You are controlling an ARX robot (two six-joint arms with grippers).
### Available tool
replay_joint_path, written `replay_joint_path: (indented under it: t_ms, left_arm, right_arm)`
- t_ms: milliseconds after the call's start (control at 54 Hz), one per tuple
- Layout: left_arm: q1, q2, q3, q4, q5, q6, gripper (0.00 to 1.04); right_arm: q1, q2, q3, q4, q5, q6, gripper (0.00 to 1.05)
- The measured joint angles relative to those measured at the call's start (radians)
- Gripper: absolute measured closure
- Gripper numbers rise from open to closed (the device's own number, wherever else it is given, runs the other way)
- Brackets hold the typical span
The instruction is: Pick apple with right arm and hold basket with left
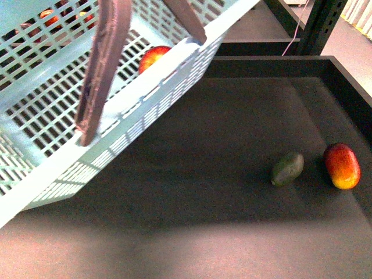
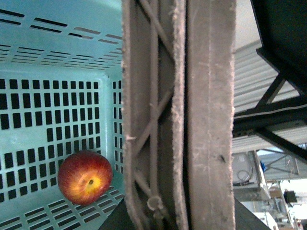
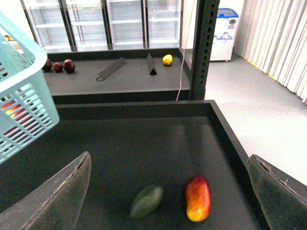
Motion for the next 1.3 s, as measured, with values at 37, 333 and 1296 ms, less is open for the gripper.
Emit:
replay_joint_path:
  t_ms: [37, 333, 1296]
  left_arm:
    - [0.030, 0.002, 0.000, -0.002, 0.004, -0.019, 0.90]
    - [0.281, 0.120, 0.000, -0.008, -0.023, -0.149, 0.90]
    - [0.494, 0.378, -0.076, 0.000, -0.048, -0.406, 0.90]
  right_arm:
    - [0.000, 0.000, 0.000, 0.000, 0.000, 0.000, 0.09]
    - [0.000, 0.000, 0.000, 0.000, 0.000, 0.000, 0.09]
    - [0.000, 0.000, 0.000, 0.000, 0.000, 0.000, 0.09]
